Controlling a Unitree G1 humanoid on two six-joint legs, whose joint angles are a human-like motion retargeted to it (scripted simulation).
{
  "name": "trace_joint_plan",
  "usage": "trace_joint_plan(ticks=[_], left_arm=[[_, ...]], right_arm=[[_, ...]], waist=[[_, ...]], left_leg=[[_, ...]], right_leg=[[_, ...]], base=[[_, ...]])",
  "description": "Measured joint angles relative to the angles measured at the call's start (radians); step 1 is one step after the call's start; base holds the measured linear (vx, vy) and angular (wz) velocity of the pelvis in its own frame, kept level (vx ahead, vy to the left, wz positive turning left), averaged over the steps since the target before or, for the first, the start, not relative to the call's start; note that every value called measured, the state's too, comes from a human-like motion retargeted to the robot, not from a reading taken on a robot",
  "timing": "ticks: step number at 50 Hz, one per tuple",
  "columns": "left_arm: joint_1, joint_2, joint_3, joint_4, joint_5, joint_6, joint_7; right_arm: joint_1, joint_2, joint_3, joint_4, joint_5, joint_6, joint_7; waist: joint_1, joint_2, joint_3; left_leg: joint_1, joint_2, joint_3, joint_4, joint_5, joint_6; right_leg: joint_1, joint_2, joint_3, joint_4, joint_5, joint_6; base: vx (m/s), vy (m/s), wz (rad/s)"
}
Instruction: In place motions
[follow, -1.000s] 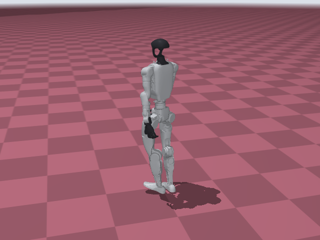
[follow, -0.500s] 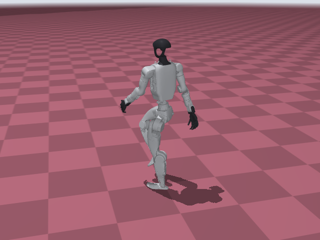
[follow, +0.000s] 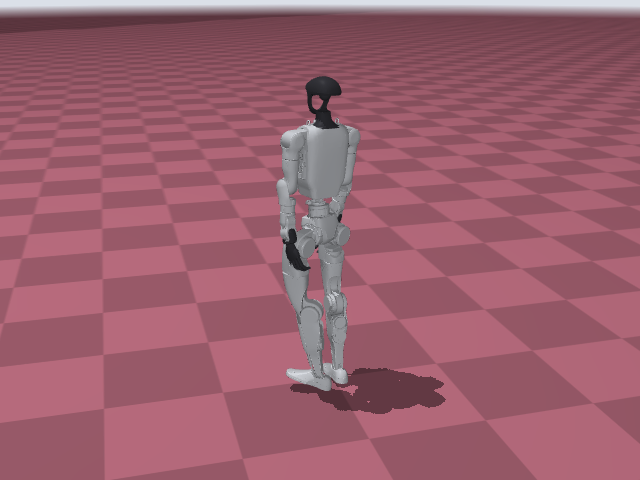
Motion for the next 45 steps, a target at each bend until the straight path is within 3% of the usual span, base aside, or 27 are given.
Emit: trace_joint_plan(ticks=[5,7,10,15,23,25,28,30,32,34,37,41,45], left_arm=[[0.077,0.009,0.082,0.058,-0.1,-0.011,-0.011],[0.068,0.001,0.135,0.062,-0.106,0.011,0.001],[0.057,0.002,0.139,0.036,-0.162,-0.018,0.033],[-0.018,0.0,0.093,-0.041,-0.163,-0.047,0.044],[-0.046,0.008,0.043,-0.238,-0.118,-0.109,-0.052],[-0.029,0.023,0.027,-0.241,-0.094,-0.118,-0.007],[0.035,0.037,0.038,-0.199,-0.135,-0.123,0.072],[0.065,0.033,0.081,-0.154,-0.186,-0.124,0.077],[0.107,0.02,0.129,-0.108,-0.234,-0.128,0.038],[0.141,0.012,0.173,-0.048,-0.248,-0.118,-0.027],[0.212,0.014,0.2,0.029,-0.207,-0.088,-0.104],[0.306,0.042,0.148,0.062,-0.078,-0.087,-0.131],[0.361,0.059,0.128,0.062,-0.013,-0.066,-0.11]], right_arm=[[-0.058,0.04,0.165,-0.209,-0.071,-0.061,0.109],[-0.056,0.038,0.182,-0.243,-0.106,-0.091,0.107],[-0.031,0.023,0.181,-0.23,-0.115,-0.107,0.058],[0.016,-0.016,0.095,-0.071,-0.146,-0.06,0.067],[0.078,-0.155,-0.057,0.273,-0.067,0.028,-0.014],[0.086,-0.186,-0.057,0.323,-0.01,0.011,-0.046],[0.027,-0.164,-0.031,0.362,0.11,0.036,-0.146],[-0.03,-0.125,-0.006,0.32,0.187,0.013,-0.183],[-0.098,-0.084,0.056,0.246,0.23,-0.004,-0.145],[-0.167,-0.033,0.095,0.148,0.204,0.019,-0.07],[-0.247,0.048,0.142,-0.041,0.145,0.008,0.023],[-0.352,0.079,0.217,-0.255,0.138,-0.088,-0.009],[-0.462,0.081,0.197,-0.297,0.083,-0.152,-0.107]], waist=[[-0.055,-0.017,0.055],[-0.068,-0.015,0.061],[-0.066,-0.028,0.068],[-0.036,-0.034,0.068],[-0.03,0.012,0.033],[-0.008,0.01,0.03],[-0.005,-0.016,0.021],[0.007,-0.021,0.055],[0.075,-0.052,0.108],[0.11,-0.058,0.143],[0.187,-0.086,0.175],[0.292,-0.127,0.247],[0.362,-0.146,0.301]], left_leg=[[0.002,0.007,0.023,0.0,-0.001,-0.016],[0.002,0.011,0.015,-0.007,0.006,-0.02],[0.001,0.013,-0.006,-0.007,0.013,-0.026],[0.002,0.018,-0.014,-0.012,0.021,-0.042],[-0.066,0.094,-0.017,0.125,-0.024,-0.087],[-0.091,0.115,0.006,0.206,-0.009,-0.082],[-0.244,0.204,0.028,0.549,0.165,-0.042],[-0.36,0.271,0.008,0.799,0.273,0.049],[-0.494,0.256,-0.05,1.029,0.252,0.07],[-0.594,0.379,0.02,1.246,0.181,0.103],[-0.773,0.456,0.055,1.499,0.067,0.131],[-0.952,0.42,0.054,1.641,0.042,0.131],[-1.002,0.416,0.062,1.682,0.012,0.132]], right_leg=[[-0.029,0.019,0.081,0.01,0.0,-0.031],[-0.032,0.023,0.077,0.01,-0.001,-0.031],[-0.022,0.028,0.063,0.003,0.001,-0.038],[-0.018,0.029,0.042,0.002,-0.001,-0.044],[-0.021,0.049,0.011,0.007,-0.018,-0.06],[-0.016,0.047,0.023,0.016,-0.021,-0.072],[-0.026,0.014,0.041,0.042,-0.031,-0.092],[-0.013,0.018,0.049,0.047,-0.035,-0.099],[0.021,0.015,0.1,0.041,-0.022,-0.107],[0.04,0.033,0.1,0.039,-0.018,-0.129],[0.045,0.041,0.163,0.063,-0.027,-0.167],[0.066,0.017,0.233,0.114,-0.037,-0.195],[0.093,-0.006,0.235,0.149,-0.054,-0.211]], base=[[0.0,0.05,-0.12],[0.01,-0.02,0.23],[0.0,-0.08,0.36],[0.04,0.0,0.11],[0.1,-0.04,0.05],[0.16,-0.12,-0.43],[0.13,-0.09,-0.19],[0.02,-0.14,-0.24],[0.06,-0.11,-1.01],[-0.01,-0.08,-0.63],[0.04,-0.11,-0.72],[0.04,-0.03,-0.67],[0.02,-0.1,-0.29]])
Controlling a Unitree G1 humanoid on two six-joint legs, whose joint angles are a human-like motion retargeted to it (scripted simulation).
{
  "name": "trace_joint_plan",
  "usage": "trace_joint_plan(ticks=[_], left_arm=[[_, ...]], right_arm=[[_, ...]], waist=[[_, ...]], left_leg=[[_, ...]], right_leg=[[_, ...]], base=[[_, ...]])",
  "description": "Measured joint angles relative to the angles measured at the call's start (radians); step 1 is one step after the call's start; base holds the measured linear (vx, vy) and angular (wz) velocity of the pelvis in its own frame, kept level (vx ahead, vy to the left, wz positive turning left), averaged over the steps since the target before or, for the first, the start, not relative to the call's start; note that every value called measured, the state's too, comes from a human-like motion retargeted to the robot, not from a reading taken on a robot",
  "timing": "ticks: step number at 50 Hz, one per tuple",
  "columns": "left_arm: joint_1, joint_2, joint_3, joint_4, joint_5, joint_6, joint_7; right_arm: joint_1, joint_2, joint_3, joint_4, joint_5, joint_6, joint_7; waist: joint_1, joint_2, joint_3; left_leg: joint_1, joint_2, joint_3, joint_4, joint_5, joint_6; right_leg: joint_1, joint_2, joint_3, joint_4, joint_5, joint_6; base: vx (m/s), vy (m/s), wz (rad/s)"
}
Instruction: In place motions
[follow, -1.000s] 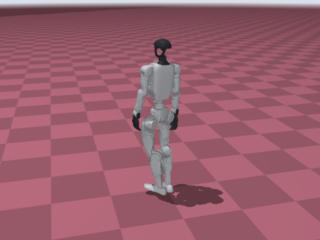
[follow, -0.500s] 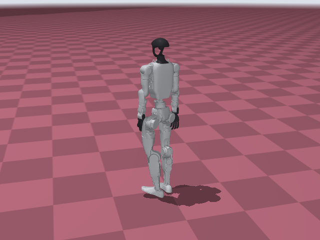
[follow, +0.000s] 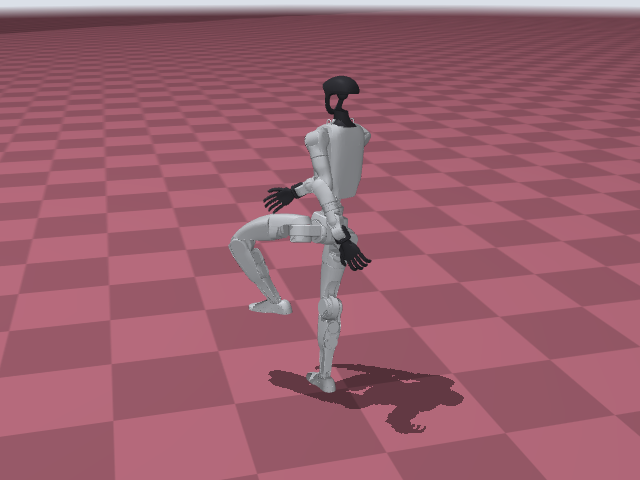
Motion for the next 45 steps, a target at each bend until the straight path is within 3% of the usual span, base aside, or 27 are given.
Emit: trace_joint_plan(ticks=[8,14,20,22,23,25,27,29,33,38,43,45], left_arm=[[-0.047,-0.001,0.025,0.0,-0.051,-0.007,-0.009],[-0.117,-0.013,0.003,-0.087,-0.059,-0.019,-0.029],[-0.168,-0.034,-0.007,-0.2,-0.11,-0.012,0.032],[-0.191,-0.027,-0.018,-0.202,-0.089,0.016,0.065],[-0.204,-0.021,-0.027,-0.2,-0.07,0.032,0.081],[-0.222,-0.01,-0.069,-0.201,-0.025,0.063,0.112],[-0.243,-0.005,-0.104,-0.213,0.002,0.068,0.104],[-0.279,0.009,-0.136,-0.231,0.034,0.06,0.092],[-0.3,0.027,-0.214,-0.248,0.068,0.036,0.09],[-0.258,-0.005,-0.127,-0.193,0.033,0.044,0.07],[-0.218,-0.018,-0.069,-0.1,0.006,0.072,-0.026],[-0.206,-0.012,-0.063,-0.078,0.009,0.079,-0.037]], right_arm=[[-0.019,0.002,-0.023,0.046,0.051,-0.003,0.08],[0.101,-0.027,-0.004,0.111,-0.025,0.001,0.05],[0.287,-0.051,-0.041,0.244,-0.069,0.058,0.076],[0.331,-0.069,-0.067,0.292,-0.092,0.096,0.089],[0.349,-0.081,-0.081,0.317,-0.103,0.12,0.107],[0.385,-0.118,-0.114,0.394,-0.134,0.195,0.191],[0.385,-0.14,-0.129,0.452,-0.143,0.242,0.227],[0.383,-0.153,-0.161,0.478,-0.097,0.263,0.186],[0.399,-0.17,-0.195,0.474,0.038,0.22,0.11],[0.339,-0.111,-0.133,0.405,-0.016,0.239,0.11],[0.324,-0.058,-0.049,0.239,-0.025,0.163,0.201],[0.333,-0.04,-0.03,0.176,-0.025,0.142,0.214]], waist=[[-0.037,0.023,-0.068],[-0.113,0.064,-0.143],[-0.174,0.082,-0.185],[-0.176,0.109,-0.199],[-0.172,0.127,-0.207],[-0.236,0.165,-0.25],[-0.304,0.177,-0.277],[-0.33,0.17,-0.254],[-0.239,0.135,-0.211],[-0.249,0.134,-0.205],[-0.335,0.133,-0.214],[-0.282,0.112,-0.212]], left_leg=[[0.046,0.013,-0.058,0.011,-0.054,-0.001],[0.267,-0.042,-0.117,-0.207,-0.028,-0.052],[0.71,-0.305,-0.176,-0.953,0.052,-0.143],[0.859,-0.355,-0.171,-1.276,0.064,-0.169],[0.918,-0.384,-0.178,-1.413,0.014,-0.171],[1.009,-0.36,-0.01,-1.612,-0.02,-0.195],[0.978,-0.38,-0.136,-1.678,0.039,-0.211],[0.967,-0.381,-0.118,-1.696,0.061,-0.214],[0.966,-0.415,-0.129,-1.684,0.046,-0.181],[0.98,-0.421,-0.088,-1.704,0.046,-0.171],[0.985,-0.432,-0.127,-1.7,0.041,-0.164],[0.989,-0.434,-0.074,-1.699,0.048,-0.154]], right_leg=[[-0.022,0.01,-0.045,-0.02,-0.004,0.024],[-0.031,0.021,-0.12,-0.076,0.009,0.061],[-0.019,0.006,-0.17,-0.099,0.005,0.085],[-0.021,0.037,-0.17,-0.102,-0.003,0.087],[-0.025,0.058,-0.166,-0.104,-0.006,0.087],[-0.047,0.084,-0.212,-0.115,-0.013,0.1],[-0.075,0.072,-0.264,-0.129,-0.011,0.113],[-0.084,0.058,-0.295,-0.139,-0.006,0.123],[-0.07,0.036,-0.282,-0.149,0.012,0.134],[-0.09,0.031,-0.244,-0.144,0.025,0.14],[-0.088,0.02,-0.277,-0.149,0.029,0.162],[-0.086,0.019,-0.225,-0.15,0.038,0.164]], base=[[0.02,0.05,0.46],[-0.01,0.11,0.66],[-0.02,0.12,0.22],[-0.06,0.13,-0.1],[-0.1,0.14,0.21],[-0.14,0.21,1.16],[-0.29,0.23,1.53],[-0.47,0.21,1.05],[-0.15,0.19,-0.26],[-0.15,0.04,-0.56],[-0.06,0.01,0.31],[-0.01,-0.02,-0.92]])
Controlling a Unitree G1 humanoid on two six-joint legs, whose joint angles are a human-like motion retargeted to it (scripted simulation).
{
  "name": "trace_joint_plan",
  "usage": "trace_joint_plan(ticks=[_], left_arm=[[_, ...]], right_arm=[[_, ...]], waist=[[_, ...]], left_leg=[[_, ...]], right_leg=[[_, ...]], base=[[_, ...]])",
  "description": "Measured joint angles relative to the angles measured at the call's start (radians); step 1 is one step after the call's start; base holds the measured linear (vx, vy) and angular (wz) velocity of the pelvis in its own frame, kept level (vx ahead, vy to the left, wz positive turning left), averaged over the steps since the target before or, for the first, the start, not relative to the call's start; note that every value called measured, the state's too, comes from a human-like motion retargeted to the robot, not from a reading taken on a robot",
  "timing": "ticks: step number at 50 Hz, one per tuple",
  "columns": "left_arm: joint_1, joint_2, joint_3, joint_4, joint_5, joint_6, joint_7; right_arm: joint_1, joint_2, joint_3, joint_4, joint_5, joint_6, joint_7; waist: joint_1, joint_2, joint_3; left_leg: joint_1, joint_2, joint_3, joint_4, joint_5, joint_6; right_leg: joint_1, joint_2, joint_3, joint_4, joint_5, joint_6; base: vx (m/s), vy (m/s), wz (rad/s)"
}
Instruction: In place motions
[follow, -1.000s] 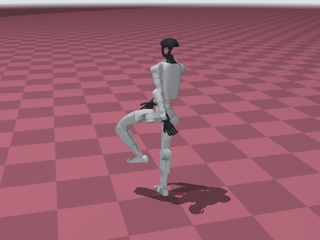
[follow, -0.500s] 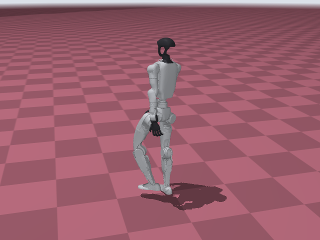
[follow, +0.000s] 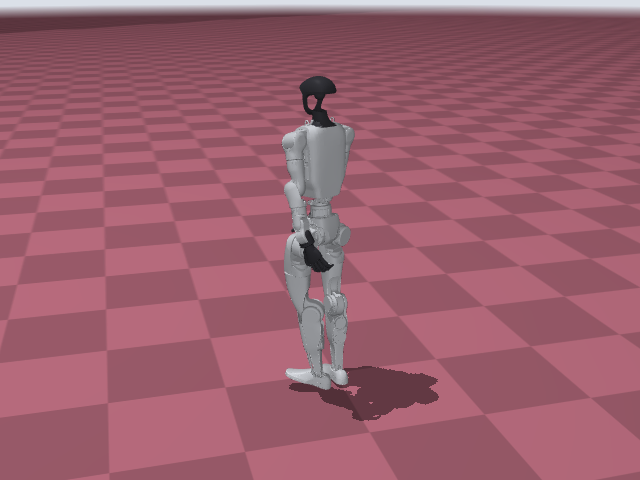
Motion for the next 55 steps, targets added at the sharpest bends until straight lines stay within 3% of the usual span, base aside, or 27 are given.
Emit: trace_joint_plan(ticks=[6,10,13,15,18,21,25,28,34,40,44,47,48,50,51,52,55], left_arm=[[-0.023,-0.007,-0.008,-0.015,-0.085,-0.031,0.126],[-0.137,-0.01,-0.042,-0.047,-0.23,-0.05,0.248],[-0.249,-0.023,-0.078,-0.157,-0.297,-0.048,0.249],[-0.339,-0.039,-0.116,-0.319,-0.304,-0.006,0.213],[-0.472,-0.018,-0.166,-0.515,-0.261,0.042,0.16],[-0.581,0.004,-0.185,-0.683,-0.185,0.041,0.198],[-0.678,0.035,-0.223,-0.808,-0.172,0.025,0.3],[-0.707,0.058,-0.196,-0.852,-0.161,0.003,0.317],[-0.667,0.08,-0.185,-0.862,-0.134,-0.034,0.388],[-0.534,0.022,-0.198,-0.762,-0.141,-0.074,0.362],[-0.408,-0.044,-0.188,-0.59,-0.144,-0.079,0.276],[-0.327,-0.09,-0.154,-0.409,-0.118,-0.029,0.196],[-0.3,-0.1,-0.14,-0.357,-0.11,-0.003,0.174],[-0.251,-0.107,-0.092,-0.255,-0.074,0.032,0.133],[-0.231,-0.098,-0.063,-0.194,-0.048,0.038,0.122],[-0.211,-0.09,-0.037,-0.134,-0.028,0.047,0.118],[-0.17,-0.071,0.026,0.036,-0.03,0.076,0.151]], right_arm=[[0.009,-0.02,-0.014,-0.017,-0.096,-0.049,-0.021],[0.037,-0.073,-0.094,0.094,-0.189,-0.053,-0.111],[0.077,-0.123,-0.172,0.184,-0.201,-0.023,-0.149],[0.115,-0.169,-0.234,0.244,-0.183,0.022,-0.155],[0.167,-0.231,-0.306,0.32,-0.157,0.092,-0.121],[0.229,-0.28,-0.377,0.403,-0.118,0.151,-0.082],[0.33,-0.313,-0.44,0.46,-0.102,0.178,-0.082],[0.364,-0.322,-0.45,0.484,-0.103,0.183,-0.122],[0.346,-0.297,-0.434,0.48,-0.127,0.199,-0.086],[0.268,-0.233,-0.347,0.366,-0.115,0.165,-0.066],[0.184,-0.185,-0.25,0.285,-0.121,0.152,-0.133],[0.113,-0.15,-0.177,0.219,-0.16,0.163,-0.207],[0.09,-0.142,-0.152,0.194,-0.175,0.163,-0.219],[0.044,-0.123,-0.101,0.136,-0.195,0.153,-0.211],[0.035,-0.108,-0.08,0.096,-0.199,0.144,-0.187],[0.03,-0.093,-0.064,0.057,-0.202,0.134,-0.162],[0.028,-0.057,-0.065,-0.046,-0.191,0.081,-0.089]], waist=[[0.023,-0.014,-0.008],[0.014,0.009,-0.004],[0.036,0.044,0.012],[-0.015,0.082,0.053],[-0.12,0.139,0.107],[-0.221,0.181,0.155],[-0.305,0.212,0.205],[-0.364,0.217,0.224],[-0.381,0.205,0.222],[-0.295,0.168,0.166],[-0.217,0.162,0.119],[-0.214,0.16,0.104],[-0.21,0.139,0.091],[-0.167,0.089,0.062],[-0.147,0.065,0.048],[-0.122,0.041,0.031],[-0.008,0.0,-0.033]], left_leg=[[0.028,-0.012,0.012,0.005,-0.014,0.015],[0.027,0.009,-0.023,0.031,-0.025,0.024],[0.023,0.051,-0.008,0.038,-0.027,0.027],[0.024,0.076,-0.047,0.042,-0.019,0.039],[0.016,0.116,-0.059,0.058,-0.006,0.058],[-0.014,0.149,-0.127,0.087,0.015,0.073],[-0.029,0.206,-0.199,0.121,0.04,0.055],[-0.032,0.227,-0.226,0.132,0.048,0.04],[-0.025,0.229,-0.212,0.118,0.066,0.033],[0.0,0.187,-0.135,0.073,0.071,0.035],[0.018,0.175,-0.071,0.059,0.063,0.023],[0.03,0.157,-0.08,0.066,0.054,0.023],[0.032,0.126,-0.075,0.067,0.049,0.026],[0.042,0.061,-0.026,0.067,0.035,0.029],[0.056,0.036,-0.004,0.059,0.031,0.026],[0.067,0.01,0.016,0.05,0.029,0.024],[0.059,-0.03,0.084,0.016,0.045,0.016]], right_leg=[[-0.001,-0.023,0.012,0.051,-0.03,-0.001],[-0.037,-0.035,0.011,0.198,-0.049,-0.042],[-0.16,-0.037,0.047,0.453,0.117,-0.091],[-0.335,-0.012,0.15,0.739,0.228,-0.115],[-0.531,-0.085,0.089,1.121,0.108,-0.173],[-0.734,-0.123,0.072,1.393,0.046,-0.182],[-0.934,-0.111,0.062,1.563,0.024,-0.153],[-1.017,-0.134,0.027,1.602,0.007,-0.168],[-0.996,-0.135,0.023,1.541,-0.005,-0.165],[-0.747,-0.126,0.071,1.344,0.004,-0.144],[-0.487,-0.02,0.108,1.001,0.049,-0.125],[-0.245,0.079,0.172,0.597,0.138,-0.061],[-0.162,0.081,0.194,0.45,0.168,-0.044],[-0.014,0.066,0.186,0.205,-0.03,-0.005],[0.033,0.04,0.056,0.127,-0.072,-0.037],[0.064,0.017,-0.019,0.064,-0.087,-0.046],[0.038,-0.021,0.147,-0.006,-0.01,0.05]], base=[[-0.05,0.01,-0.37],[-0.1,0.0,0.09],[-0.24,0.04,-0.24],[-0.28,0.07,0.6],[-0.24,0.08,1.1],[-0.19,0.02,1.27],[-0.02,-0.03,0.84],[0.0,-0.03,0.4],[-0.02,-0.03,-0.11],[0.04,-0.01,-0.52],[0.12,-0.01,-0.73],[0.18,-0.01,0.2],[0.21,-0.05,-0.01],[0.25,-0.09,-0.76],[0.28,-0.06,-1.03],[0.32,-0.02,-1.11],[0.27,-0.05,-1.01]])
